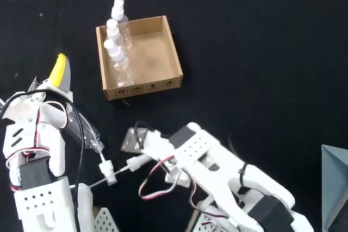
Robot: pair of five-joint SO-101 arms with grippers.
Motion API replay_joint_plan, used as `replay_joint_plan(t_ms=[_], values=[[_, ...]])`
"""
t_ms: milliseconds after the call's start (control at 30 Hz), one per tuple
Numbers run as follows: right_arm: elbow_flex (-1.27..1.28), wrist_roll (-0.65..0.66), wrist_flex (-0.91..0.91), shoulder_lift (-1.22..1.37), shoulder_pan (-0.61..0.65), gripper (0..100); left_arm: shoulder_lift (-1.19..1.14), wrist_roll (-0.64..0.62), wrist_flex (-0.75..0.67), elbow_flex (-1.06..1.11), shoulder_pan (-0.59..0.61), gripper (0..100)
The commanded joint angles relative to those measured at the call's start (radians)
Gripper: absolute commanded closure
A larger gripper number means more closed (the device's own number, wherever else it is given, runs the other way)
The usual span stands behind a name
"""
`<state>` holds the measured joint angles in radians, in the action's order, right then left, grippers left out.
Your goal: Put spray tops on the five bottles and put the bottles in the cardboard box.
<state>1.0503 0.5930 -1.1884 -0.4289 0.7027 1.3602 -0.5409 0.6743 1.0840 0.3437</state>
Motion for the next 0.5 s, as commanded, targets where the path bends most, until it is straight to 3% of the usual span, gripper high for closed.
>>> replay_joint_plan(t_ms=[0, 133, 467], values=[[-0.101, 0.003, 0.012, 0.001, -0.051, 80.8, 0.017, 0.014, -0.025, -0.015, 0.008, 73], [-0.114, -0.005, 0.051, 0.001, -0.051, 80.8, 0.017, 0.014, -0.026, -0.015, 0.008, 73], [-0.124, -0.216, 0.167, -0.005, -0.051, 81.0, 0.017, 0.014, -0.026, -0.015, 0.008, 73]])
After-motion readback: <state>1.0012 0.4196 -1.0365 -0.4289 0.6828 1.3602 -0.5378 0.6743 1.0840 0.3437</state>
